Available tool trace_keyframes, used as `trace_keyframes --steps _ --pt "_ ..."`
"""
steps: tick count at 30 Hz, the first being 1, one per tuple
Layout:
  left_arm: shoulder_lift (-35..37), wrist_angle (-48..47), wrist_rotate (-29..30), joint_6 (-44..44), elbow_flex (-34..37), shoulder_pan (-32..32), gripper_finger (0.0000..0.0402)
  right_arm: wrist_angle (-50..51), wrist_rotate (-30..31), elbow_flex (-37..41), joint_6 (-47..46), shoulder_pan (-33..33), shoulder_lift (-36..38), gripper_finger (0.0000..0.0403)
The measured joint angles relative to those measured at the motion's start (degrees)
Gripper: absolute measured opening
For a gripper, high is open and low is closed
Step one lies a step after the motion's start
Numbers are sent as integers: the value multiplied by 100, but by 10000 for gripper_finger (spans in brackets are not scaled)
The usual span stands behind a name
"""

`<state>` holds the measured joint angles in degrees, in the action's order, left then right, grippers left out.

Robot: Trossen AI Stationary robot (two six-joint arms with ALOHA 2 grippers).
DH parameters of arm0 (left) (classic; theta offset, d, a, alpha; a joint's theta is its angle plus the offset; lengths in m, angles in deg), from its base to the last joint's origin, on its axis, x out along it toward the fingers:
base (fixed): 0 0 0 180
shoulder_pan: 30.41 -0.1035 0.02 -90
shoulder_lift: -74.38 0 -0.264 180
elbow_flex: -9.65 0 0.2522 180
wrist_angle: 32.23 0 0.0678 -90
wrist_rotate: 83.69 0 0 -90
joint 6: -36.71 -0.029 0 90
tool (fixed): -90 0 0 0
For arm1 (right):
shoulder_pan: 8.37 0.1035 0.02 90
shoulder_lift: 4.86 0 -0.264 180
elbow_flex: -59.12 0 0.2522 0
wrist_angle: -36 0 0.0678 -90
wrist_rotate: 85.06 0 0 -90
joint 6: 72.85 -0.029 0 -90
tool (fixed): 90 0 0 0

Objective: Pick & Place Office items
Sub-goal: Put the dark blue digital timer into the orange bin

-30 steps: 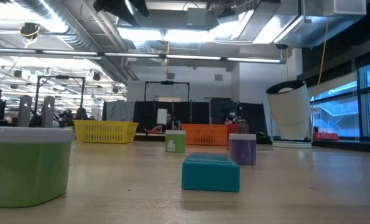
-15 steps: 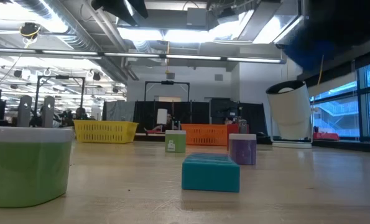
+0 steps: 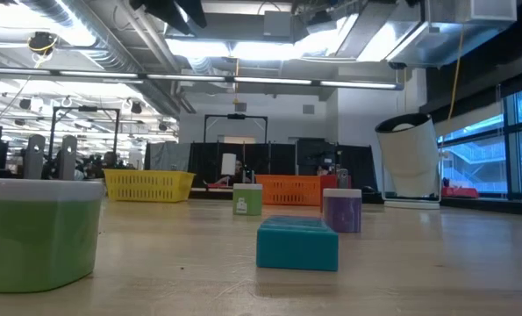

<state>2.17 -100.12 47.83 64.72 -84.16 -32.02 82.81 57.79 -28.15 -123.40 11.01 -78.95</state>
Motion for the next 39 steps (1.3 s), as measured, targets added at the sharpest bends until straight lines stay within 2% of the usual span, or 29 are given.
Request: trace_keyframes --steps 5,8,11,15,17,24,29,39 --pt "0 0 0 -597 0 0 253 -1520 -594 2 1823 -509 51 60" --pt "-1 2 32 -1086 0 0 253 -2275 -1267 0 2462 -818 19 60" --pt "-1 -8 338 -1398 0 0 253 -2719 -1781 7 2817 -1041 -4 60" --pt "0 -42 775 -1428 0 -12 253 -3011 -1949 4 2896 -1183 -48 60" --pt "-1 -45 812 -1403 0 -50 253 -3052 -1955 4 2898 -1244 -78 60" --pt "0 -399 238 -1153 0 -178 253 -2891 -2142 4 3171 -1656 -138 61" --pt "-2 -442 246 -975 2 -286 253 -2728 -2776 1 3146 -2099 -390 61" --pt "0 -442 305 -915 2 -345 253 -2701 -4434 2 2897 -3452 -1557 61"
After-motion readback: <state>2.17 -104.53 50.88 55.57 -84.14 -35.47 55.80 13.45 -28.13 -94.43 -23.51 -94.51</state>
